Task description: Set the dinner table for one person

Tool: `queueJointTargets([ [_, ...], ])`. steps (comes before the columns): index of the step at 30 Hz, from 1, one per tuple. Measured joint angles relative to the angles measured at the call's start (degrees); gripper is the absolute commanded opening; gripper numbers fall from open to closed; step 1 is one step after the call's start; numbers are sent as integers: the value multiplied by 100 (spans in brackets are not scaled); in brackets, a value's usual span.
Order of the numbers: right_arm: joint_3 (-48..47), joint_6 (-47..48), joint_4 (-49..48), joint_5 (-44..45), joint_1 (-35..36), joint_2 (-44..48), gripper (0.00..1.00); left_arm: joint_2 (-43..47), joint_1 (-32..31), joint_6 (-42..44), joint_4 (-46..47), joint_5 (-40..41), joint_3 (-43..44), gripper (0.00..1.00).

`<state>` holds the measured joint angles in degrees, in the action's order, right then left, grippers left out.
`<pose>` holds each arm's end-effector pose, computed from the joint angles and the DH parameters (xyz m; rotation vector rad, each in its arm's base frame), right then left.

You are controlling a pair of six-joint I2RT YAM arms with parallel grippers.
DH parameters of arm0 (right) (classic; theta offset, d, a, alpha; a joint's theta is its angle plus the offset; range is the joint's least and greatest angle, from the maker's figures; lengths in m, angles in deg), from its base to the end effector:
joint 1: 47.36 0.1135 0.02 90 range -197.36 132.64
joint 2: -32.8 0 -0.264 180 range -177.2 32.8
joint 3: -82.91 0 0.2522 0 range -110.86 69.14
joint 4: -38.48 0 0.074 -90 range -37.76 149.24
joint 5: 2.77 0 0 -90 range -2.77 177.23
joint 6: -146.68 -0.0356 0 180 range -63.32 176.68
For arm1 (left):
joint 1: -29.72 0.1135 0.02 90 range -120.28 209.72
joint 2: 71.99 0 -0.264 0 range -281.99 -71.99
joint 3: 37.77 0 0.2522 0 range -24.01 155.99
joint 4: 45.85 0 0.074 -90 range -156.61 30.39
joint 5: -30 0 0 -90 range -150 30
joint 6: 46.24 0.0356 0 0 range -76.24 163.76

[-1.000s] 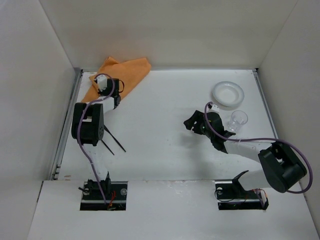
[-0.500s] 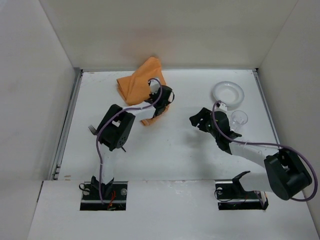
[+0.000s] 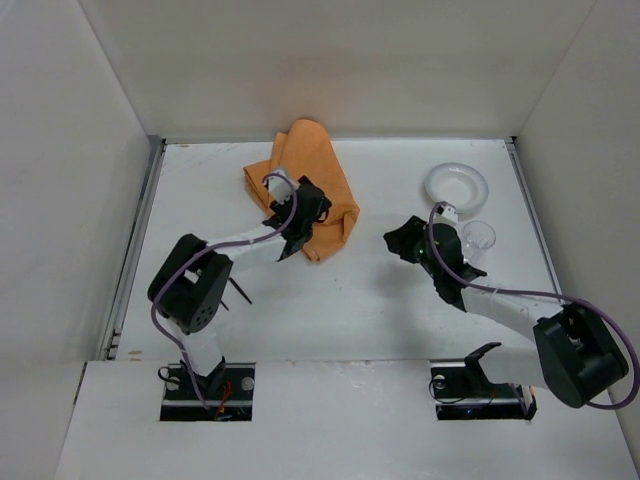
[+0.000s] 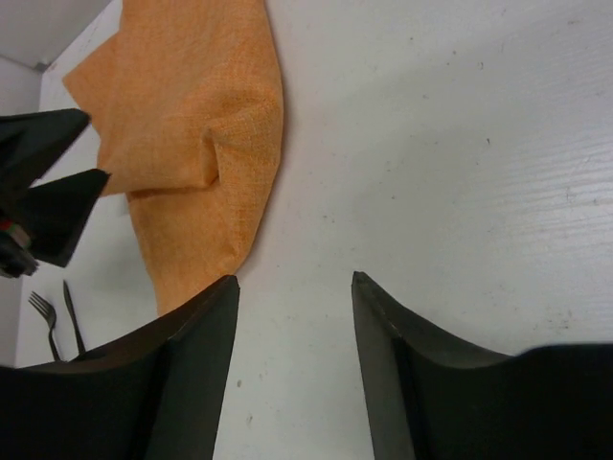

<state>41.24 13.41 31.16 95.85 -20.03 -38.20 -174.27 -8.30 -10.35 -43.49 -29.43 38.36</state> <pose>0.2291 0.1124 0.1987 0.3793 1.9737 0.6588 0.3249 -0.2311 0.2181 -0.6117 1.8662 -0.5412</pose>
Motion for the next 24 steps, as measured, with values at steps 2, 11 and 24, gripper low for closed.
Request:
queueJointTargets([
  [2, 0, 0, -2, -2, 0, 0, 31, 321, 227, -286, 245, 66, -505, 63],
  [11, 0, -9, 0, -26, 24, -109, 46, 184, 1019, -1119, 962, -216, -1606, 63],
  [24, -13, 20, -2, -101, 160, -321, 55, 24, 1272, -1305, 1751, -372, -1768, 38],
])
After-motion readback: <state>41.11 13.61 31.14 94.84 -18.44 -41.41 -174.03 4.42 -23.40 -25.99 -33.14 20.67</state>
